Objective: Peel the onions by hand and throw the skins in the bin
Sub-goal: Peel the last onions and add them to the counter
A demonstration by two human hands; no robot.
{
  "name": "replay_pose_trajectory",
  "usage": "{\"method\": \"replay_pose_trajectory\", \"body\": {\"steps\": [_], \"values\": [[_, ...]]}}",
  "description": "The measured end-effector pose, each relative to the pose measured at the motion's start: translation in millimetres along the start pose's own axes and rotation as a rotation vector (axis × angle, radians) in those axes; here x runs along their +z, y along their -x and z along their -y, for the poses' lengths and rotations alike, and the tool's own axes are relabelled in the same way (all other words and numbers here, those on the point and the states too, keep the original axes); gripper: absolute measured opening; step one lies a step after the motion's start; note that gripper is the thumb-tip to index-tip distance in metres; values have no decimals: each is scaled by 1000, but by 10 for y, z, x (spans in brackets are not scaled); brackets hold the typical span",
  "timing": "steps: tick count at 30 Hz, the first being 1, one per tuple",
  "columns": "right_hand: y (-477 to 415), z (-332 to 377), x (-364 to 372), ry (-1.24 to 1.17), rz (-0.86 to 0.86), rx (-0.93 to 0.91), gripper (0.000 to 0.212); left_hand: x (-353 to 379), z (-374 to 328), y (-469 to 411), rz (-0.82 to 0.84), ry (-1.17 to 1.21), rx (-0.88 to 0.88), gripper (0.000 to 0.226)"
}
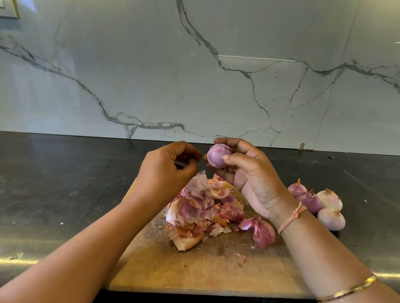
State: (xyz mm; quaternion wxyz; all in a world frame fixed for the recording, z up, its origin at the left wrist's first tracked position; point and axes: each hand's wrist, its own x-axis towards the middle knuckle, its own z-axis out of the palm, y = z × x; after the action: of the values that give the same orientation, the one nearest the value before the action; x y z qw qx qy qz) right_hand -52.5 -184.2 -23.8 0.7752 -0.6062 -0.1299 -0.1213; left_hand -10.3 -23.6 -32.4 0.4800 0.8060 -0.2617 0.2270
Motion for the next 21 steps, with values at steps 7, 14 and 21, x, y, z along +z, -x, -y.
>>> {"method": "replay_pose_trajectory", "body": {"steps": [7,14,21], "values": [[18,3,59,-56,-7,44,12,19,-72,51,33,20,60,18],[-9,-65,31,153,-34,22,26,36,-77,66,10,11,51,18],[12,-74,52,135,-27,35,25,73,-95,76,-25,40,3,13]]}}
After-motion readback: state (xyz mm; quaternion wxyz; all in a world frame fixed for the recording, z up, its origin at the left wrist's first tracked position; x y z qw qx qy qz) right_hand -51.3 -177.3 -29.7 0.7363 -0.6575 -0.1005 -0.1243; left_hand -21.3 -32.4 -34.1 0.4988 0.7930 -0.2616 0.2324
